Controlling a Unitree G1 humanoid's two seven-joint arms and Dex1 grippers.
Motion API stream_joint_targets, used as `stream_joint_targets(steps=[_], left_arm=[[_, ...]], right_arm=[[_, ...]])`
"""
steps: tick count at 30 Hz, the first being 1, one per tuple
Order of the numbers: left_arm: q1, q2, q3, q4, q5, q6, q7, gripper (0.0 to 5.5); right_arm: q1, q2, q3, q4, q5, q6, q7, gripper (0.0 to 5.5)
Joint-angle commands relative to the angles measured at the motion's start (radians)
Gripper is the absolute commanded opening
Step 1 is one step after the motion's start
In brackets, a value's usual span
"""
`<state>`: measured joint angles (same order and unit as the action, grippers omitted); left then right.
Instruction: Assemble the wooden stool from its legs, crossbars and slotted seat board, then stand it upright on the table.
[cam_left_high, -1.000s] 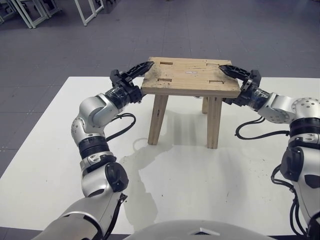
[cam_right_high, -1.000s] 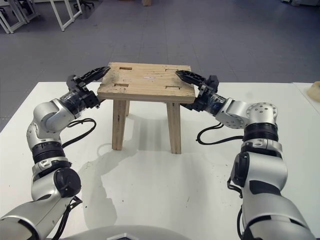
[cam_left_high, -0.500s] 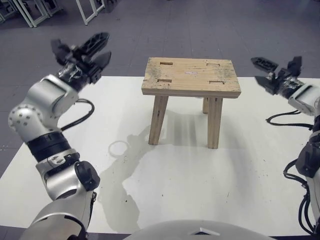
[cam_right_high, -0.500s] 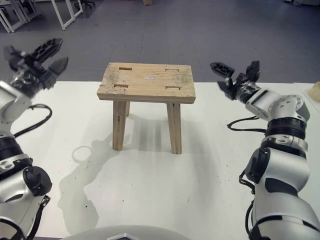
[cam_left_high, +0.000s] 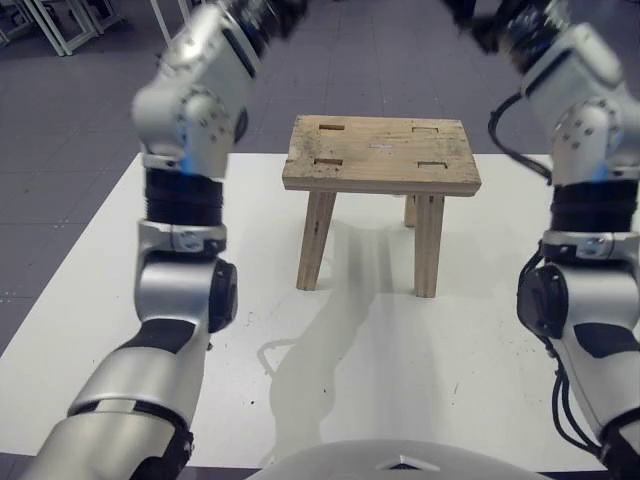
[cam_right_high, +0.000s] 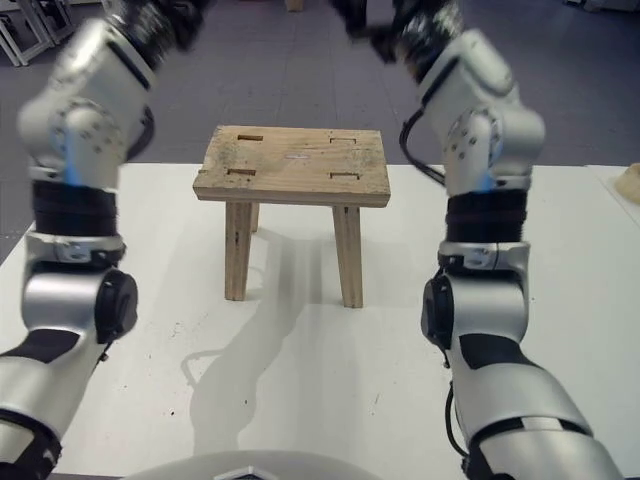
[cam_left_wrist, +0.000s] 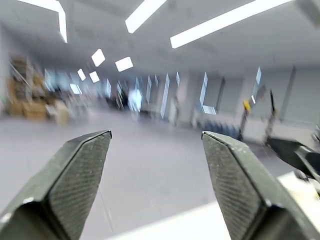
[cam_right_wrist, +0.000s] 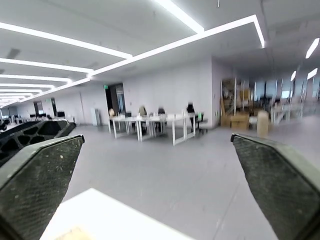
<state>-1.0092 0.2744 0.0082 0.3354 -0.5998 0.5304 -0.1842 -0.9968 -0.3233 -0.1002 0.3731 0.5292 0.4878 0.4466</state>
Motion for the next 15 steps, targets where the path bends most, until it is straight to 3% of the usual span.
stream_joint_targets(steps=[1, 4, 10, 15], left_arm=[[0.300, -0.068, -0.115, 0.000, 0.098, 0.132, 0.031, 3.35], [0.450, -0.085, -0.099, -0.017, 0.120, 0.211, 0.075, 3.35], [0.346, -0.076, 0.022, -0.060, 0.117, 0.085, 0.082, 3.35], [0.356, -0.117, 0.118, -0.366, 0.083, -0.088, 0.077, 3.35]], right_arm=[[0.242, 0.048, 0.115, 0.095, -0.115, 0.007, 0.028, 5.50], [0.297, 0.035, 0.110, 0.150, -0.134, 0.011, 0.044, 5.50], [0.250, 0.031, 0.072, 0.166, -0.125, -0.056, 0.060, 5.50], [0.236, 0.079, -0.004, -0.139, -0.049, -0.148, 0.025, 5.50]])
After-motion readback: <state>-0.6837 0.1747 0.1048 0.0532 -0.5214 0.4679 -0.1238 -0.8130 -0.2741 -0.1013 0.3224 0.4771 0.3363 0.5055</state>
